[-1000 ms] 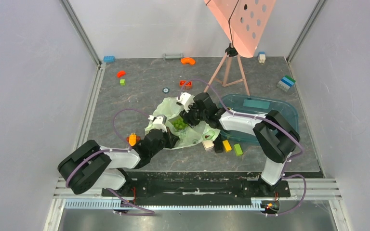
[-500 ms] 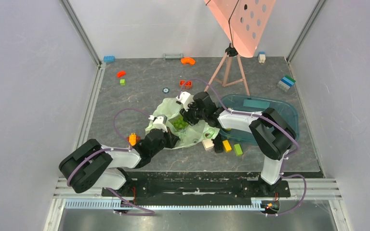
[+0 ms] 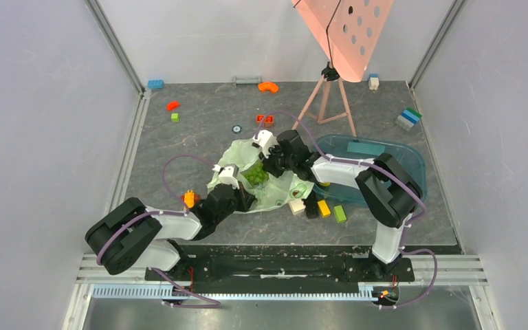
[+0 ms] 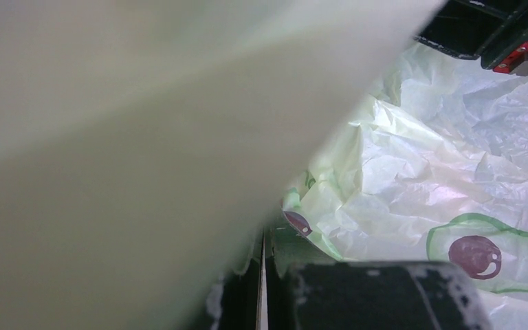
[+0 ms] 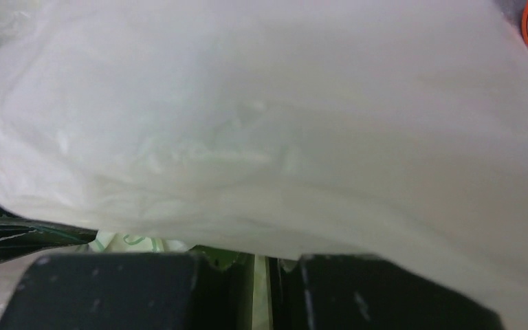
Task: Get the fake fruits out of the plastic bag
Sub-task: Take out the fake fruit from the plastic bag.
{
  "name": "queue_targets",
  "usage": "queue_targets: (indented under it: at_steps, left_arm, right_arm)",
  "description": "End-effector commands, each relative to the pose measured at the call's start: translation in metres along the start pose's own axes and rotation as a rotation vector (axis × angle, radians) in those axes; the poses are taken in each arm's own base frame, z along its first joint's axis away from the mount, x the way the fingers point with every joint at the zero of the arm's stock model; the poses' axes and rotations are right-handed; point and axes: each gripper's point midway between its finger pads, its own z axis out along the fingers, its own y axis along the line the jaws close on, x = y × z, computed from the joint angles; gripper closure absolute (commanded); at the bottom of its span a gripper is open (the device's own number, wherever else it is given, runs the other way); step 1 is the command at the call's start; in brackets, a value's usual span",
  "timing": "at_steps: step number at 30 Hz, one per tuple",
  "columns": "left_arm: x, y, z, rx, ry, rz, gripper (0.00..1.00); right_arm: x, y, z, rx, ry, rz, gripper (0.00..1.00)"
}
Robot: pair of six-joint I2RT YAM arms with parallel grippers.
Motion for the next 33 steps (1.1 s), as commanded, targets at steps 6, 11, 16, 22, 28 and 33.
queue_targets:
  at_steps: [6, 11, 16, 22, 28, 33]
  left_arm:
    - [-0.016, -0.011, 0.004, 0.024, -0.055, 0.003, 0.98]
    - [-0.017, -0.009, 0.003, 0.017, -0.061, -0.002, 0.98]
    - [-0.018, -0.008, 0.002, 0.012, -0.064, -0.006, 0.98]
    - [-0.016, -0.007, 0.003, 0.005, -0.059, -0.005, 0.98]
    - [-0.015, -0.006, 0.004, 0.003, -0.055, -0.005, 0.98]
    - [-0.015, -0.007, 0.005, 0.003, -0.053, -0.002, 0.98]
  right_arm:
    - [-0.041, 0.015, -0.037, -0.052, -0.136, -0.005, 0.92]
    - [-0.025, 0.032, -0.053, -0.104, -0.113, 0.005, 0.92]
    - [0.009, 0.055, -0.061, -0.15, -0.048, 0.001, 0.88]
    - [0.048, 0.075, -0.061, -0.133, 0.064, -0.044, 0.84]
    - [0.032, 0.066, -0.067, -0.069, 0.029, -0.061, 0.69]
    - [0.008, 0.058, -0.076, -0.018, -0.039, -0.052, 0.47]
